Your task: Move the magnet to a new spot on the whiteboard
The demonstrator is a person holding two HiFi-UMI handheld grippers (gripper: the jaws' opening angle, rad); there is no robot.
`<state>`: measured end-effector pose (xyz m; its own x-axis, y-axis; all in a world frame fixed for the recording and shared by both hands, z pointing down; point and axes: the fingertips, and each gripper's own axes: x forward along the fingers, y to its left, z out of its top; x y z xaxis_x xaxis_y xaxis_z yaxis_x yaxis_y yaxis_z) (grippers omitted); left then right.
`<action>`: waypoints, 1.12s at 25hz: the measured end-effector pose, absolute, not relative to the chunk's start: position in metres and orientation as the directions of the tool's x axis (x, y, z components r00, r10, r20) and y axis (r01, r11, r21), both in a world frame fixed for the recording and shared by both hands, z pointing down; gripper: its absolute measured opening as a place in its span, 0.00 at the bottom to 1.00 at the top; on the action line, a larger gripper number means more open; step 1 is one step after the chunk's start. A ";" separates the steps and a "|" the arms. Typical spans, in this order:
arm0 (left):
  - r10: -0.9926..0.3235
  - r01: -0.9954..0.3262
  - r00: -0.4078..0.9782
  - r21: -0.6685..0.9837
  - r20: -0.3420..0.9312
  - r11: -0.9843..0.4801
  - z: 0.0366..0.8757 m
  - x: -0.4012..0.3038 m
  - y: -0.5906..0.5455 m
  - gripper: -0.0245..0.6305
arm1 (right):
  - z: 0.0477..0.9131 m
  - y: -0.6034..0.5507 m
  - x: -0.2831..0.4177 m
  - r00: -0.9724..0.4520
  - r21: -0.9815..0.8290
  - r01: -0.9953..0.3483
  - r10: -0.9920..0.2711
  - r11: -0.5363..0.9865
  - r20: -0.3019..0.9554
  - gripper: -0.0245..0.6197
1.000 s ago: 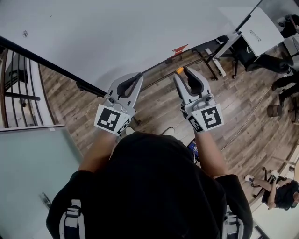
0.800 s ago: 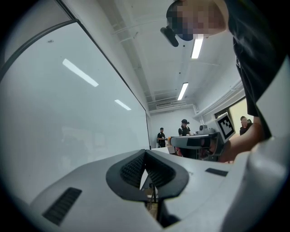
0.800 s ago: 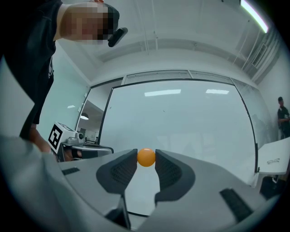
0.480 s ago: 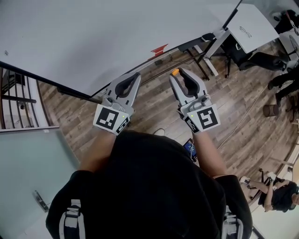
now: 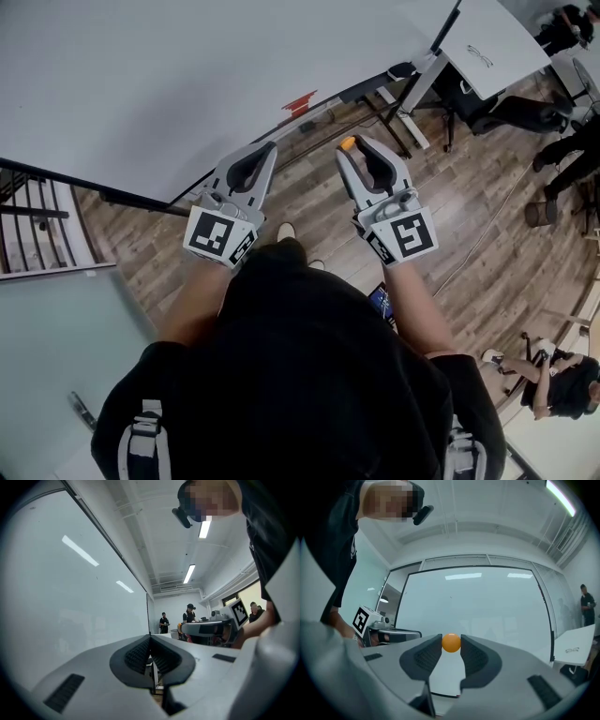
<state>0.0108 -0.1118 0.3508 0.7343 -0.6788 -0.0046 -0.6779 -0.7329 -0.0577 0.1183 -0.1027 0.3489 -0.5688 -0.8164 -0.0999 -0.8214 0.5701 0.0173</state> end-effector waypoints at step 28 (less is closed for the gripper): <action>-0.617 -0.618 0.786 -0.035 -0.037 -0.786 0.362 0.091 -0.303 0.04 | 0.355 -0.314 0.155 -0.541 0.043 -0.841 -0.839 0.539 -0.066 0.22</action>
<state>0.0908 -0.3026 0.3620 0.7864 -0.6166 -0.0368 -0.6176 -0.7857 -0.0352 0.1548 -0.3137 0.3552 -0.5409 -0.8385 -0.0655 -0.8411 0.5392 0.0430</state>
